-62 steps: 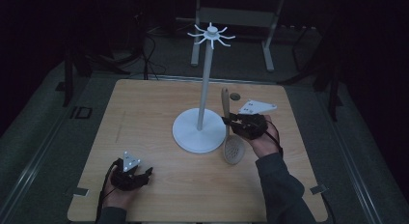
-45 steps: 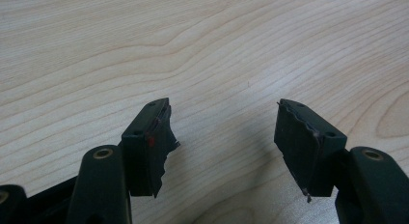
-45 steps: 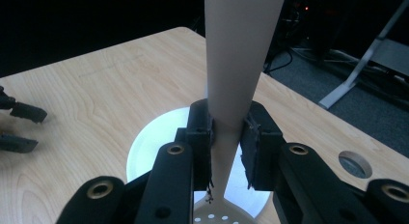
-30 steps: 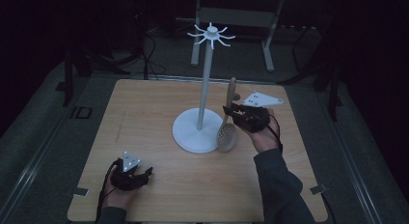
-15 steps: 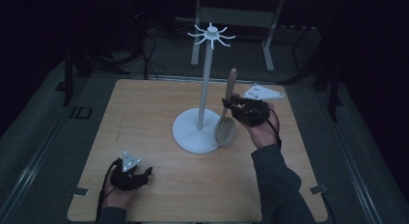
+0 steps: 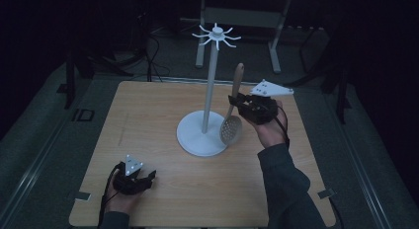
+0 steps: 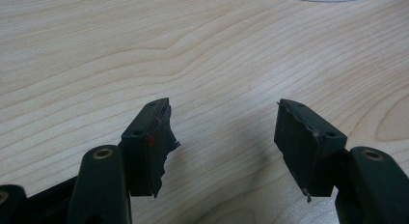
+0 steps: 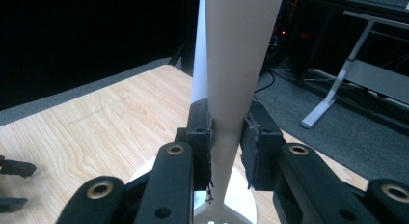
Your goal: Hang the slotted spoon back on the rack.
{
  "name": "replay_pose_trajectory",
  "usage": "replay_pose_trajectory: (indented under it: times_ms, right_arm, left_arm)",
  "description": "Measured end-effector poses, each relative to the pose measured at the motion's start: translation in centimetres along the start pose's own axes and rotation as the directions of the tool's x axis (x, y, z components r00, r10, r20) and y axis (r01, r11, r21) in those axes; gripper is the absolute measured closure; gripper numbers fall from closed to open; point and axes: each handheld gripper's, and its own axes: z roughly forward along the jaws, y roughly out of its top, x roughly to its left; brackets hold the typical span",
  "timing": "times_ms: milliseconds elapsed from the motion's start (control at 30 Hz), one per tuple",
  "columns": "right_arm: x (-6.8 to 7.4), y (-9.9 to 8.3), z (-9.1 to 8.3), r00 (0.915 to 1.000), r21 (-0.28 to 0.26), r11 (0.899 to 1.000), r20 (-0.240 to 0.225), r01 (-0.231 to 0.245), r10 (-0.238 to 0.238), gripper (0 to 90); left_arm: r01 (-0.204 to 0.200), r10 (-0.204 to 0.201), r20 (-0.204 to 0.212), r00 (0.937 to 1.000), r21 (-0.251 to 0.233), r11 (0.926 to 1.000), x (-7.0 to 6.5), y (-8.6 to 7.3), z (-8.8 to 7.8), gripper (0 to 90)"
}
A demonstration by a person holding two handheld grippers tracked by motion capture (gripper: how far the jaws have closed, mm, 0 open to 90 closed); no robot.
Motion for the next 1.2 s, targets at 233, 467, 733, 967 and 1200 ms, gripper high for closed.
replay_pose_trajectory:
  times_ms: [233, 467, 733, 967, 1200]
  right_arm:
    - [-0.2, 0.6, -0.2, 1.0, -0.012, 1.0, 0.005, -0.005, 0.005, 75.2]
    - [-0.4, 0.8, -0.4, 0.9999, -0.02, 1.0, 0.006, -0.014, 0.014, 75.2]
    - [-0.5, 1.1, -0.6, 0.9999, -0.031, 0.999, 0.006, -0.015, 0.015, 75.2]
    - [-0.4, 1.5, -0.8, 0.9999, -0.037, 0.999, 0.006, -0.015, 0.015, 75.2]
    - [-0.4, 1.9, -0.8, 0.9999, -0.041, 0.999, 0.006, -0.011, 0.011, 75.2]
  left_arm:
    - [0.001, -0.001, 0.0, 1.0, 0.0, 1.0, 0.0, 0.0, 0.0, 38.1]
    - [0.002, -0.002, 0.001, 1.0, -0.002, 1.0, 0.0, 0.0, 0.0, 38.1]
    - [0.002, -0.002, -0.001, 1.0, -0.002, 1.0, 0.0, 0.0, 0.0, 38.1]
    - [0.002, -0.002, 0.0, 1.0, -0.002, 1.0, 0.1, 0.0, 0.0, 38.1]
    - [0.003, -0.003, 0.001, 1.0, -0.001, 1.0, 0.0, 0.0, 0.0, 38.1]
